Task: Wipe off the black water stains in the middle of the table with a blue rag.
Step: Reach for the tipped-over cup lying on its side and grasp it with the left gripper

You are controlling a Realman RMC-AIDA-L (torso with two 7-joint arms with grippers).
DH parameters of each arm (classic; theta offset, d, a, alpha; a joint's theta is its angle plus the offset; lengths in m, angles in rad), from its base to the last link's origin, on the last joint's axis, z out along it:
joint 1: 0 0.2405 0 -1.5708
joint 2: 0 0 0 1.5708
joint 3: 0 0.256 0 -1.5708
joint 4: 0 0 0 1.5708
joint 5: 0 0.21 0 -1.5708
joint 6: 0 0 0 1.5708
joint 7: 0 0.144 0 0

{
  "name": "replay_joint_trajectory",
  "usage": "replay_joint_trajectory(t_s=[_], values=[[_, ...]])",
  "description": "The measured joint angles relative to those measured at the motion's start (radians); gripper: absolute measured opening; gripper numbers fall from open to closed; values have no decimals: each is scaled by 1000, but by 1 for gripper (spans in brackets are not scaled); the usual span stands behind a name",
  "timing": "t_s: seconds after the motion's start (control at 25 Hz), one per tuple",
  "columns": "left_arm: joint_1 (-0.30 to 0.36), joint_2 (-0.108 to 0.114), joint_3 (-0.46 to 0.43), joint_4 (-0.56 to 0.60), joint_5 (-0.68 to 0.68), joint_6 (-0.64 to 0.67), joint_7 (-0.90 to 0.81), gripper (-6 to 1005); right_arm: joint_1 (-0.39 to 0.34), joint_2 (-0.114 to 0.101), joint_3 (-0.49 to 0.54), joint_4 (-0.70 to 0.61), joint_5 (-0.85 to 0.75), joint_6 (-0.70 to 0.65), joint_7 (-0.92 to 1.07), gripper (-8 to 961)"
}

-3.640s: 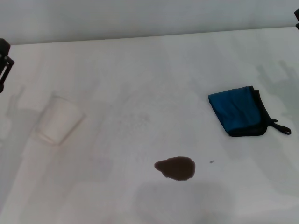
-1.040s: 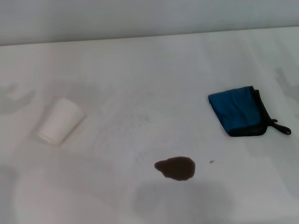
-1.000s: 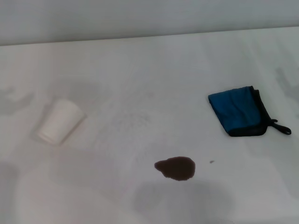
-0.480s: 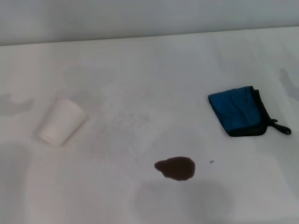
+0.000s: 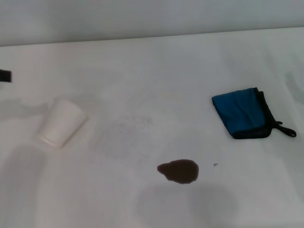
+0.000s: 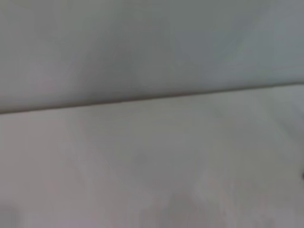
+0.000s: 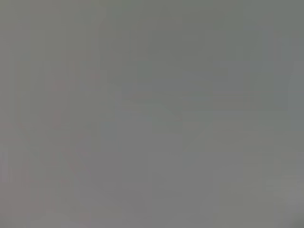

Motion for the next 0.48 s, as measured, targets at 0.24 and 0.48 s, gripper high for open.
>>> replay_joint_trajectory(t_s=[0.24,0.48], values=[[-61,-52,0,72,112,-110,31,876,-8,-2,5,-19,2,1,0,857],[-89,-83,0,111,152,-156,30,876,-11,-1,10,-19,8,-16,-3,857]])
